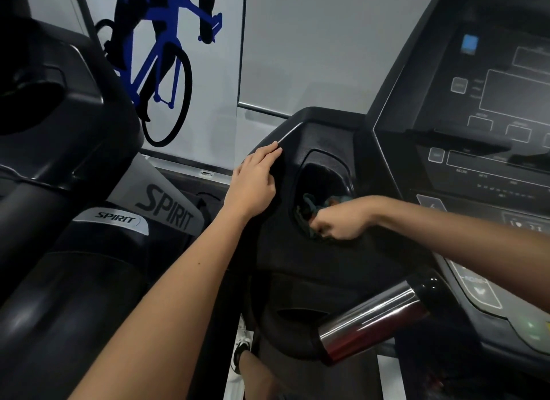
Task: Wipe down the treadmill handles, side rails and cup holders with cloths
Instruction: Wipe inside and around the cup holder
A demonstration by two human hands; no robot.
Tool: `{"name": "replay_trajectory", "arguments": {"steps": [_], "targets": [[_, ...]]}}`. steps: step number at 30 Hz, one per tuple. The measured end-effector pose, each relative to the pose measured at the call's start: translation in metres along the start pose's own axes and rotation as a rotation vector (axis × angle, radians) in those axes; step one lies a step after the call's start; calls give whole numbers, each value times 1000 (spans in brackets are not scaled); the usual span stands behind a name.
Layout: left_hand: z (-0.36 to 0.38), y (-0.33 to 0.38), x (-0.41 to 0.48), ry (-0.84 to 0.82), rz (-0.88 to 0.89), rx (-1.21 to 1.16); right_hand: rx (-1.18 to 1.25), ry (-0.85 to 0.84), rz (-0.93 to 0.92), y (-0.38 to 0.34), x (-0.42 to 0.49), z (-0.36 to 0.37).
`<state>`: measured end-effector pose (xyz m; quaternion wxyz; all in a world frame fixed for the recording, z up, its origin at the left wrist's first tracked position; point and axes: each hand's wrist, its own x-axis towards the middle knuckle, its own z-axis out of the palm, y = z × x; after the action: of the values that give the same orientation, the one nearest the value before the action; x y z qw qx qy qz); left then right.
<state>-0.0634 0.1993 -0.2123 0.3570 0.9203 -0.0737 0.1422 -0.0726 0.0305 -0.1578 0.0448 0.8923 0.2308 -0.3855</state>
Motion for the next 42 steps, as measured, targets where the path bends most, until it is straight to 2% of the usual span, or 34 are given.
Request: {"name": "replay_trajectory", "arguments": {"steps": [2, 8, 13, 16, 21, 23, 25, 29, 33, 35, 39, 42], "targets": [[1, 0, 1, 3, 7, 0, -82, -44, 39, -3, 7, 4], [2, -1, 0, 9, 17, 9, -443, -17, 162, -16, 19, 10], [0, -2, -1, 4, 24, -13, -509, 69, 228, -31, 36, 6], [1, -1, -1, 7, 21, -18, -391, 52, 189, -34, 35, -4], [0, -2, 0, 0, 14, -29, 39, -135, 126, -17, 32, -17], [1, -3, 1, -1, 14, -32, 232, -120, 103, -2, 25, -16], [2, -3, 1, -1, 13, -25, 283, -131, 84, 7, 24, -9], [2, -2, 1, 2, 17, -14, 67, -114, 60, 5, 28, 5], [0, -1, 0, -2, 12, -14, -451, -19, 125, 3, 37, 14], [0, 0, -1, -2, 12, -15, -609, 14, 184, -3, 43, 18], [-1, -1, -2, -7, 22, -16, -639, 179, 220, -19, 45, 15], [-1, -1, -1, -9, 20, -15, -473, 172, 216, -19, 38, 5]]}}
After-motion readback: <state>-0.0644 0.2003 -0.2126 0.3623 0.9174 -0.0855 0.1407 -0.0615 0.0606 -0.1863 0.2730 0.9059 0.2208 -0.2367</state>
